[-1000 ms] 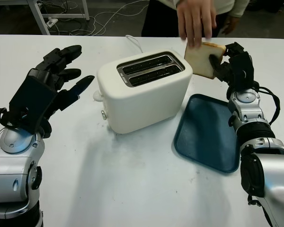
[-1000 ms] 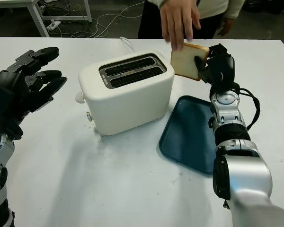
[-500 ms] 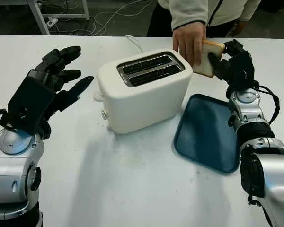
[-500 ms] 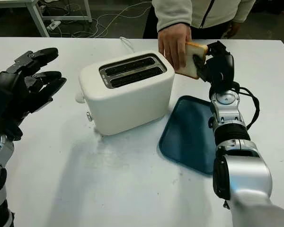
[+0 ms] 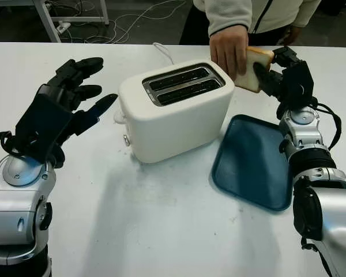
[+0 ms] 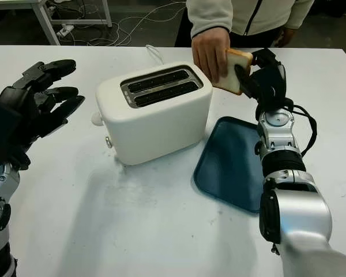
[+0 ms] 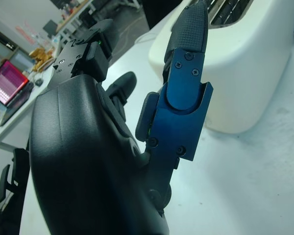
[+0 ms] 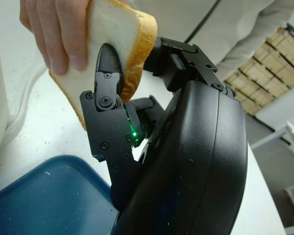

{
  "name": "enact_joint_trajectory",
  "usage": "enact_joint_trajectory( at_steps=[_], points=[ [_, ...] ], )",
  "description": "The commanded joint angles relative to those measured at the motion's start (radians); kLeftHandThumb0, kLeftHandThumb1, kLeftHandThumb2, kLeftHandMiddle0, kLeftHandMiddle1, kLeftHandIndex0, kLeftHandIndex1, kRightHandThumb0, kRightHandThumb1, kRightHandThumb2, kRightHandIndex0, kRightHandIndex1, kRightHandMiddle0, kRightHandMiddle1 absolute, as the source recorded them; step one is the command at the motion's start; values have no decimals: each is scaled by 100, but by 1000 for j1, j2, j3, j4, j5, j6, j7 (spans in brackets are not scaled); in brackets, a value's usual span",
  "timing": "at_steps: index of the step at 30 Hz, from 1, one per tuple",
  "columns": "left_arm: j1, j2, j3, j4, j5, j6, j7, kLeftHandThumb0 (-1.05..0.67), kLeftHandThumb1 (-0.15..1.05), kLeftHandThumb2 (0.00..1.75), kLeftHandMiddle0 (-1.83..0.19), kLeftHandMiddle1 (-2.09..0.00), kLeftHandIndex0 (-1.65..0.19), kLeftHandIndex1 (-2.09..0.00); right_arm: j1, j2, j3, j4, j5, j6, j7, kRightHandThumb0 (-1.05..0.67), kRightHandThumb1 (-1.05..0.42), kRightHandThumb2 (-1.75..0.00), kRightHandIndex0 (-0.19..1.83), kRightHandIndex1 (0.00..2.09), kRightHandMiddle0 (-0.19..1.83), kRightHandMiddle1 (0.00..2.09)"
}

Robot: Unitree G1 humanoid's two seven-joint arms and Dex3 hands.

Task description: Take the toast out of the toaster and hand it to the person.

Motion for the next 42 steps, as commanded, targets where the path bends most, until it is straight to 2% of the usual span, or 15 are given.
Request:
enact_joint_trajectory(
  at_steps=[1,2,5,6,8,10,12,15,18,22,29,32,36,42],
  points=[
    [-4,2,1,-1,6,-5,11,-77,92,19,0,-98,-16,-54,18,12,0,-27,6,-12,3,-19,-92,-42,89,175,62,175],
    [-6,1,0,-3,6,1,13,-78,92,19,0,-98,-16,-54,21,13,5,-34,-1,-11,-5,-18,-92,-42,89,175,62,175],
    [-7,0,-2,-2,6,5,16,-79,92,20,0,-97,-14,-55,41,20,9,-74,-8,-8,-21,-32,-92,-35,88,174,64,169],
    [-6,0,-1,0,4,4,17,-78,92,19,0,-97,-14,-56,56,23,9,-99,-6,-13,-18,-43,-92,-32,81,159,64,146],
    [-3,-5,6,4,-5,2,16,-77,92,18,0,-96,-13,-57,94,8,40,-163,-41,-7,-7,-58,-92,-34,66,105,65,80],
    [-2,-8,11,4,-8,7,19,-76,92,17,0,-95,-12,-58,136,-24,86,-240,-92,26,23,-66,-92,-47,38,44,47,23],
    [2,-12,17,4,-8,6,23,-76,92,17,0,-95,-12,-59,181,-37,105,-324,-114,72,45,-66,-92,-51,27,20,33,6],
    [10,-20,31,2,-13,7,25,-75,92,16,0,-94,-11,-60,263,-23,103,-484,-112,185,54,-64,-92,-51,11,5,15,1],
    [20,-28,44,3,-20,-1,24,-74,92,15,0,-94,-10,-61,339,-7,99,-620,-128,263,27,-69,-92,-53,7,1,9,0],
    [41,-26,46,4,-4,-33,32,-74,92,16,-2,-97,-12,-63,437,-4,92,-759,-135,283,29,-70,-92,-57,6,1,9,0],
    [77,-27,48,8,1,-85,50,-73,92,21,-7,-92,-17,-61,551,8,80,-904,-139,305,19,-78,-92,-61,3,1,9,1],
    [106,-37,53,-6,0,-97,64,-74,92,23,-8,-92,-18,-60,623,31,54,-945,-103,246,19,-80,-92,-59,6,2,12,2],
    [203,-89,57,-43,-3,-143,99,-78,92,28,-6,-91,-16,-59,776,70,40,-1012,-75,130,26,-84,-92,-59,13,5,16,3],
    [387,-221,-31,-17,24,-400,161,-71,92,30,0,-83,-10,-54,985,143,72,-1198,-41,60,47,-83,-92,-64,22,9,23,5]
  ],
)
